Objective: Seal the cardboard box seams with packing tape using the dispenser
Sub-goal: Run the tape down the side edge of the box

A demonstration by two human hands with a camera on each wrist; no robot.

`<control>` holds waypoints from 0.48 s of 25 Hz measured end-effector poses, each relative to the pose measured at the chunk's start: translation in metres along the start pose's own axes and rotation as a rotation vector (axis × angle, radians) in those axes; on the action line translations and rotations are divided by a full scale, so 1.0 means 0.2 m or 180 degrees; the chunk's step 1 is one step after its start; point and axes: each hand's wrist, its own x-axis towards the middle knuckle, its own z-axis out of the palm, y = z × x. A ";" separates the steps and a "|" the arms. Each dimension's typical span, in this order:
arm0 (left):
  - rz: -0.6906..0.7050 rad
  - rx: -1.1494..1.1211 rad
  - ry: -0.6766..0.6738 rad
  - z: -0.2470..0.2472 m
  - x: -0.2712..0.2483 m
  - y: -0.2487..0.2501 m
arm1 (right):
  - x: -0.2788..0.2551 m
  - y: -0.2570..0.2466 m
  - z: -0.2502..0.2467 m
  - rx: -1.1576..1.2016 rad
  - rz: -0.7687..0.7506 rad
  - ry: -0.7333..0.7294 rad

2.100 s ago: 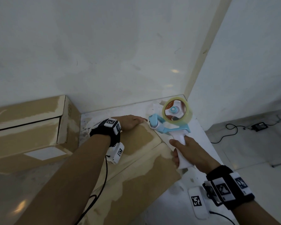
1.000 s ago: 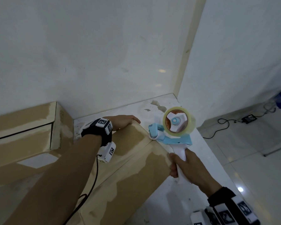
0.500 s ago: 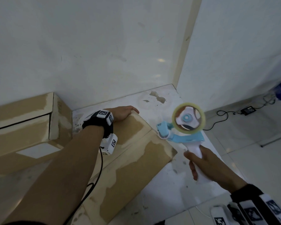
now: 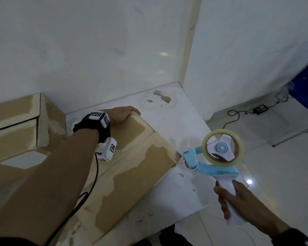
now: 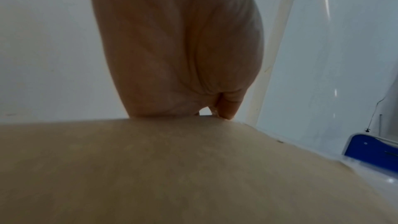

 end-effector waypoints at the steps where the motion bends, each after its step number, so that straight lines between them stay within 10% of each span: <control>1: -0.0011 0.0040 0.0001 0.00 0.00 0.01 | 0.00 0.04 0.00 0.0017 0.0061 -0.0006; 12: 0.0444 0.0951 0.0349 0.06 0.00 0.10 | 0.04 0.14 0.02 -0.0425 -0.0468 0.0102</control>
